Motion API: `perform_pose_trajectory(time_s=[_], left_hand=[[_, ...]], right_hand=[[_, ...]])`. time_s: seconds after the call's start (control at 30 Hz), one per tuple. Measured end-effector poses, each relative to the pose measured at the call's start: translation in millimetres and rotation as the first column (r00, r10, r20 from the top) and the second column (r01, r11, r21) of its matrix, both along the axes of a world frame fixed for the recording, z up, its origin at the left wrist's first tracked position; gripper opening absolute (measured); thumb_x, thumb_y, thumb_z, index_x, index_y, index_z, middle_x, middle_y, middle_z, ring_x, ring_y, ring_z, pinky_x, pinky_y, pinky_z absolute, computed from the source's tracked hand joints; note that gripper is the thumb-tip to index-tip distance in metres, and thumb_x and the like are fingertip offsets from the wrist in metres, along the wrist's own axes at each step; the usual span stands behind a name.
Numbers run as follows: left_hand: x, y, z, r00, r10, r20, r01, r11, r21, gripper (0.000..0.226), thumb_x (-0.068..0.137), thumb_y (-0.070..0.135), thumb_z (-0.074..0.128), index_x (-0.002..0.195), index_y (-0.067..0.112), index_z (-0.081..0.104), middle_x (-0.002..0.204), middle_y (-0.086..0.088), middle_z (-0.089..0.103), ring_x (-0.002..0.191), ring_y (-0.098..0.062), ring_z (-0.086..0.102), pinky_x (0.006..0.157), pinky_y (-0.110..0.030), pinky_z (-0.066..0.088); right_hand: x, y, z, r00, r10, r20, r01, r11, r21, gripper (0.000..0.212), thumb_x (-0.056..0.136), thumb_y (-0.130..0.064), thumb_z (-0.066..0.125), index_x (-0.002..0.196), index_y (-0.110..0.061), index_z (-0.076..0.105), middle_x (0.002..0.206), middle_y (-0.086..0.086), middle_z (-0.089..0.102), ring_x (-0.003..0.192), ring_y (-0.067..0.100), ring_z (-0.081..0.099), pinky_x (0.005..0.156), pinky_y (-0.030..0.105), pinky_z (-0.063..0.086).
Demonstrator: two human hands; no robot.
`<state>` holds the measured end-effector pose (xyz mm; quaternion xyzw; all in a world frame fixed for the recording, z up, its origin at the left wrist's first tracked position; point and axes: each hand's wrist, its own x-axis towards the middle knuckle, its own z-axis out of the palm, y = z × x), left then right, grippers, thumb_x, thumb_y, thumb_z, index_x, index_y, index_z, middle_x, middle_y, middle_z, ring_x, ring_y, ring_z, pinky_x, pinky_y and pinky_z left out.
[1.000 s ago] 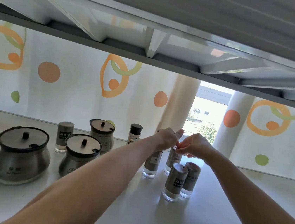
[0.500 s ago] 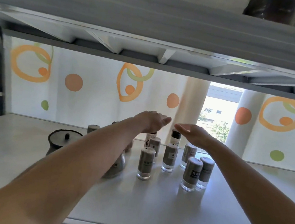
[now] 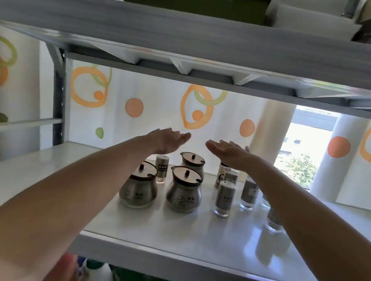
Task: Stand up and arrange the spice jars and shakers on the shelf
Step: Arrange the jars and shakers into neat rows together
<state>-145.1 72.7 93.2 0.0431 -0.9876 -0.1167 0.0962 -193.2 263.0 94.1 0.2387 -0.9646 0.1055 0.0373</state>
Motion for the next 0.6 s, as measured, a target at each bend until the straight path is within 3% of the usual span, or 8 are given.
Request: perform_pose_trajectory(time_s=[0.13, 0.3, 0.4, 0.5, 0.6], left_hand=[[18, -25, -13, 0.998, 0.057, 0.001, -0.057, 0.993, 0.101, 0.065, 0.097, 0.054, 0.004, 0.15, 0.022, 0.026, 0.156, -0.016, 0.024, 0.145, -0.031, 0.021, 0.117, -0.041, 0.017], [36, -55, -38, 0.996, 0.084, 0.009, -0.079, 0.891, 0.447, 0.071, 0.096, 0.058, 0.009, 0.149, 0.015, 0.029, 0.157, -0.009, 0.025, 0.146, -0.025, 0.023, 0.116, -0.037, 0.017], [48, -64, -52, 0.996, 0.056, -0.076, 0.01, 0.738, 0.675, 0.063, 0.099, 0.05, 0.01, 0.149, 0.016, 0.029, 0.159, -0.001, 0.021, 0.147, -0.02, 0.018, 0.117, -0.032, 0.013], [54, -74, -73, 0.988, 0.075, -0.135, 0.077, 0.52, 0.851, 0.07, 0.095, 0.058, 0.003, 0.15, 0.02, 0.025, 0.16, 0.004, 0.016, 0.148, -0.014, 0.013, 0.119, -0.035, 0.007], [60, -80, -99, 0.983, 0.129, -0.129, 0.088, 0.287, 0.954, 0.077, 0.092, 0.063, 0.002, 0.149, 0.02, 0.029, 0.158, 0.004, 0.024, 0.147, -0.016, 0.019, 0.118, -0.04, 0.014]], right_hand=[[20, -31, -3, 0.996, 0.09, 0.013, -0.09, 0.996, 0.013, 0.062, 0.091, -0.064, 0.011, 0.147, -0.038, 0.018, 0.16, -0.002, 0.009, 0.148, 0.022, 0.0, 0.115, 0.055, -0.006], [32, -53, -17, 0.98, 0.185, 0.074, -0.188, 0.982, 0.027, 0.059, 0.087, -0.07, 0.021, 0.137, -0.042, 0.035, 0.155, -0.01, 0.025, 0.146, 0.017, 0.016, 0.117, 0.053, 0.003], [39, -52, -19, 0.977, 0.21, 0.023, -0.21, 0.978, -0.009, 0.067, 0.087, -0.067, 0.033, 0.144, -0.033, 0.03, 0.154, -0.009, 0.028, 0.145, 0.016, 0.019, 0.119, 0.048, 0.004], [44, -60, -18, 0.959, 0.281, -0.037, -0.283, 0.957, -0.057, 0.066, 0.083, -0.065, 0.046, 0.141, -0.036, 0.036, 0.151, -0.009, 0.035, 0.142, 0.015, 0.027, 0.119, 0.048, 0.005], [50, -78, -27, 0.938, 0.346, -0.036, -0.347, 0.937, -0.026, 0.065, 0.079, -0.063, 0.055, 0.137, -0.037, 0.042, 0.146, -0.007, 0.044, 0.139, 0.014, 0.033, 0.12, 0.045, -0.001]])
